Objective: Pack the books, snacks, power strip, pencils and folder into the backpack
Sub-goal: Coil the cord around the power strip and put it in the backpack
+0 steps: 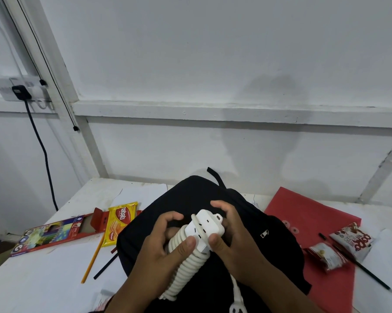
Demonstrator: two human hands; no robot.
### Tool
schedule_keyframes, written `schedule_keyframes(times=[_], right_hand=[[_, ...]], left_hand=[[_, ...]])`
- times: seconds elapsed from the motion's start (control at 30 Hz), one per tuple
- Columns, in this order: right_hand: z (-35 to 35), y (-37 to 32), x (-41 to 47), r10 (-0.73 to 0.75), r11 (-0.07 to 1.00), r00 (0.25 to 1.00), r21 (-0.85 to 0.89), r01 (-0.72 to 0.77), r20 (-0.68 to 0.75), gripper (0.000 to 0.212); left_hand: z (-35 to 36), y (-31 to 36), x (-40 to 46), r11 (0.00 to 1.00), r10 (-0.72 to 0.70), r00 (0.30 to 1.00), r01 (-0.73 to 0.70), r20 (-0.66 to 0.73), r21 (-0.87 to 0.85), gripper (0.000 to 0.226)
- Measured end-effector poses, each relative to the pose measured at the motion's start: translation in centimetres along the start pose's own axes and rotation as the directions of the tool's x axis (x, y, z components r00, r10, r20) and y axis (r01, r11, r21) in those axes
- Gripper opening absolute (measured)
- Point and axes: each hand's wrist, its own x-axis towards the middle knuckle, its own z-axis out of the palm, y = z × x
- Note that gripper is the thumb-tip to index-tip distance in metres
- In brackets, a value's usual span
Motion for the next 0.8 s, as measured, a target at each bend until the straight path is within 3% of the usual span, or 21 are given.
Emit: schedule_keyframes(times=[0.07,0.13,0.2,0.33,0.53,0.67,0.8], right_hand=[[0.1,0.7,-0.4,0.035,0.999,0.999,0.019,-0.035,0.019,0.068],[0.3,1.7,-0.8,0.042,0.993,0.999,-0.112,-0.043,-0.009,0.031],[0.4,2.4,-1.0,0.026,0.978,0.998,-0.207,-0.039,-0.064,0.012],[0.2,2.3,-1.0,-0.025,0.981,0.997,-0.195,0.01,-0.075,0.005],[-0.5,1.2,-1.2,-0.027,0.999,1.0,-0.036,0.027,-0.002,0.032],[0.3,0.9,-1.0,0.005,0.999,0.995,-0.031,-0.008,-0.101,0.018],[0.7,1.2,-1.2,0.03,0.996,0.982,-0.075,-0.045,-0.189,0.024]], left_hand=[[0.0,-0.2,0.2,1.0,0.002,0.998,-0.002,-0.061,-0.006,0.053],[-0.2,-0.3,0.3,1.0,-0.004,0.993,0.001,-0.118,-0.025,0.055],[-0.2,-0.2,0.3,1.0,-0.004,0.994,0.004,-0.109,0.002,0.055],[0.2,0.4,0.1,1.0,-0.024,0.999,0.024,-0.041,0.011,0.043],[-0.1,0.3,0.2,0.999,-0.042,0.998,0.042,-0.044,-0.001,0.036],[0.0,-0.4,0.2,0.997,-0.072,0.995,0.072,-0.072,-0.004,0.051],[-0.1,-0.6,0.0,0.997,-0.08,0.995,0.08,-0.066,-0.003,0.052]])
